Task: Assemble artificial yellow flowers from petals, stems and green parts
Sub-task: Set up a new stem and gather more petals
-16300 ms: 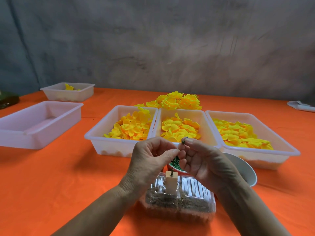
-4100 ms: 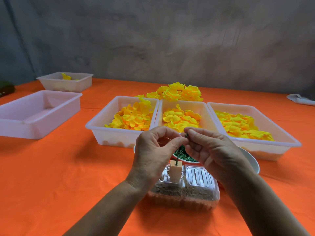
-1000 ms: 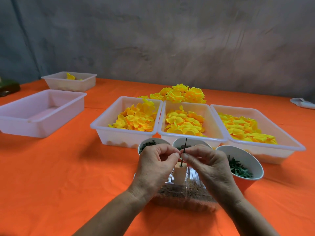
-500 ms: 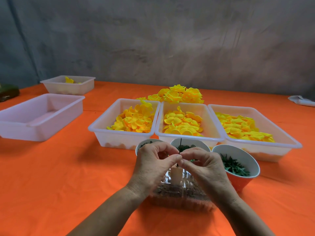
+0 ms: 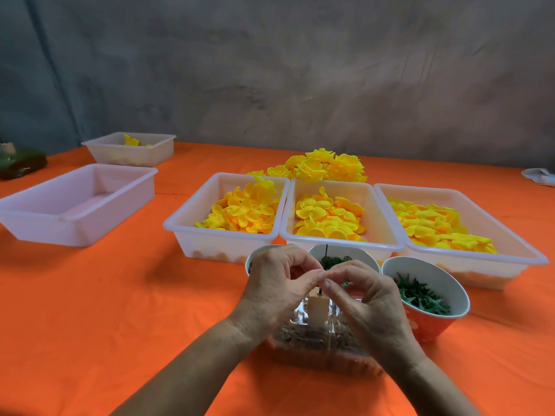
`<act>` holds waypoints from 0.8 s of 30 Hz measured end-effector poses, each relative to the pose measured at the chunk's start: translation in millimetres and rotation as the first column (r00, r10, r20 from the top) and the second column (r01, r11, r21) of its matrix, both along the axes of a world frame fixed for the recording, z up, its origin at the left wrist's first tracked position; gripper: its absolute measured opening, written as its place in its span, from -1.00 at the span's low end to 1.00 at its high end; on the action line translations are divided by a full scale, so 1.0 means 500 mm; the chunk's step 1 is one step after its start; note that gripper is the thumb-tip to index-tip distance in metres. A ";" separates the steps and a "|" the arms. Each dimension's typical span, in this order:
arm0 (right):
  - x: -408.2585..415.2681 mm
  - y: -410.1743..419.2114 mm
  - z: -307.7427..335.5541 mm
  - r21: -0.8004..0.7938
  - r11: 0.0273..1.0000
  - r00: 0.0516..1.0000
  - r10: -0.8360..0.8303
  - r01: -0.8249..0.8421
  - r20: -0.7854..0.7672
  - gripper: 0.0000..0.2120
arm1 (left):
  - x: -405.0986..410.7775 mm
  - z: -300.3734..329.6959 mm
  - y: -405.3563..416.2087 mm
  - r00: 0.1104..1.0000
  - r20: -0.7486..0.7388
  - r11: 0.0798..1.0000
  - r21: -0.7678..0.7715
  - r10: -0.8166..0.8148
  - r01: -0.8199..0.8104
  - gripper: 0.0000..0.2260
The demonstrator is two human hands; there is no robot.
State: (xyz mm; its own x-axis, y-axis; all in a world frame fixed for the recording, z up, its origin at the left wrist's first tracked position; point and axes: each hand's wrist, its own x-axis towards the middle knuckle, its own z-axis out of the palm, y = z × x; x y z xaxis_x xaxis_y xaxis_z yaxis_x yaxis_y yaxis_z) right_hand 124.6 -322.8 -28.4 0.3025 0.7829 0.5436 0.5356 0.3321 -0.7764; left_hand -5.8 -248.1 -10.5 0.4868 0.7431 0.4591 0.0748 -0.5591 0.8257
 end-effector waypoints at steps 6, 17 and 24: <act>0.007 0.001 0.015 -0.051 0.991 0.978 0.111 -0.122 -0.175 -0.95 | -0.026 0.000 0.068 0.997 0.032 0.981 -0.176 -0.074 0.078 -0.88; 0.021 0.003 0.041 -0.179 0.932 0.885 0.220 -0.315 -0.410 -0.92 | -0.114 0.015 0.354 0.783 -0.415 0.885 0.174 0.464 -0.432 -0.86; 0.039 0.008 0.054 -0.340 0.861 0.840 0.166 -0.379 -0.517 -0.85 | -0.105 0.020 0.462 0.695 -0.628 0.930 0.140 0.350 -0.341 -0.76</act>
